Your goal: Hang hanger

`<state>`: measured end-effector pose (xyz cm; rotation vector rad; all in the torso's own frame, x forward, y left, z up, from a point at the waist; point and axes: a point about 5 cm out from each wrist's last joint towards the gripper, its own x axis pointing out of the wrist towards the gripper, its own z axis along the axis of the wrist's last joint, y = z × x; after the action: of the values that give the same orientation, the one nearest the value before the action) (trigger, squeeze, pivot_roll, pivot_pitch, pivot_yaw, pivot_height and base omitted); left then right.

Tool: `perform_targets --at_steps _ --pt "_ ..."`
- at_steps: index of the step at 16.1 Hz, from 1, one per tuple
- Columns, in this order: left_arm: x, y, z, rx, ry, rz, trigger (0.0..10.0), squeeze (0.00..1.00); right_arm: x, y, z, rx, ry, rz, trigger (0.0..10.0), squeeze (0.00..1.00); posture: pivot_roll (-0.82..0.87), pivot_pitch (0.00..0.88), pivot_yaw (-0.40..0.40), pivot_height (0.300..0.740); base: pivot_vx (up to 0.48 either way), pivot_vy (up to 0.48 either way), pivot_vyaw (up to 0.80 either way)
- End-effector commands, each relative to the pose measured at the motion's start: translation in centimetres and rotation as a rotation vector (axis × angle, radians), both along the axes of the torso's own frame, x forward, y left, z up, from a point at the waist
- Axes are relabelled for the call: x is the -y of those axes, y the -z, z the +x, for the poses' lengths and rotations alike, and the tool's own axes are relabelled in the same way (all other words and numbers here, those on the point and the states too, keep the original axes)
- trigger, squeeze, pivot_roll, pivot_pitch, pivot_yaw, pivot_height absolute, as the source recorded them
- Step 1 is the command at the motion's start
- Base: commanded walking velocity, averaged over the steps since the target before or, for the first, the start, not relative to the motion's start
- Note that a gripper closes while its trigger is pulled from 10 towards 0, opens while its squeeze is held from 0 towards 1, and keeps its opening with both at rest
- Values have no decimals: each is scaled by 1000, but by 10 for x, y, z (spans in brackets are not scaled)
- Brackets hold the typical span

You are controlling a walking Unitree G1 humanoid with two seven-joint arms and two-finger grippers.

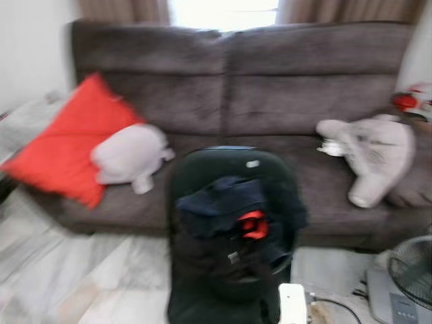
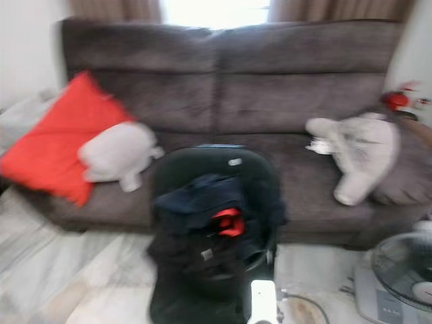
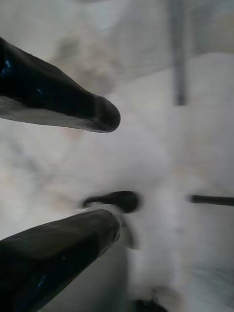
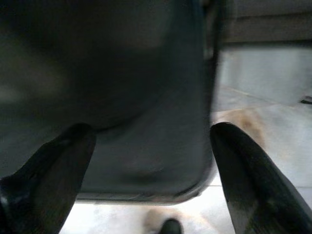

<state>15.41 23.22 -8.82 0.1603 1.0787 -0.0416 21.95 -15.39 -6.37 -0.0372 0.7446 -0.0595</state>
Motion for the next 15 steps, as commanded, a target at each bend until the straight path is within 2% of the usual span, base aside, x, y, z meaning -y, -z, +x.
perform_targets --at_steps 1,3,6,8,10,11,12,13,15 --pt "1 3 -8 -24 2 -4 10000 0 5 3 -5 -18 39 8 10000 0 97 0 40 740 0 0 0" --pt "2 3 -8 -24 1 -12 10000 0 5 4 -6 -23 74 28 10000 0 102 0 36 740 0 0 0" --pt "3 4 -9 -30 1 -15 10000 0 9 8 -12 -53 195 74 10000 0 93 0 32 740 0 0 0" --pt "2 5 -11 -34 1 -13 10000 0 17 8 -15 -52 360 100 10000 0 46 0 21 740 0 0 0" --pt "2 5 -13 -42 7 -12 10000 0 22 8 -15 -51 433 120 10000 0 12 7 12 740 0 0 0" --pt "2 6 -14 -46 14 -12 10000 0 27 6 -16 -30 500 129 10000 0 4 9 10 740 0 0 0" --pt "3 6 -15 -48 16 -14 10000 0 36 -1 -12 48 451 43 10000 0 0 9 4 740 0 0 0" --pt "3 7 -16 -48 15 -15 10000 0 44 -8 -11 104 449 4 10000 0 3 11 4 740 0 0 0" --pt "4 7 -16 -47 11 -15 10000 0 60 -40 -17 253 540 -77 10000 0 -7 16 -2 740 0 0 0"
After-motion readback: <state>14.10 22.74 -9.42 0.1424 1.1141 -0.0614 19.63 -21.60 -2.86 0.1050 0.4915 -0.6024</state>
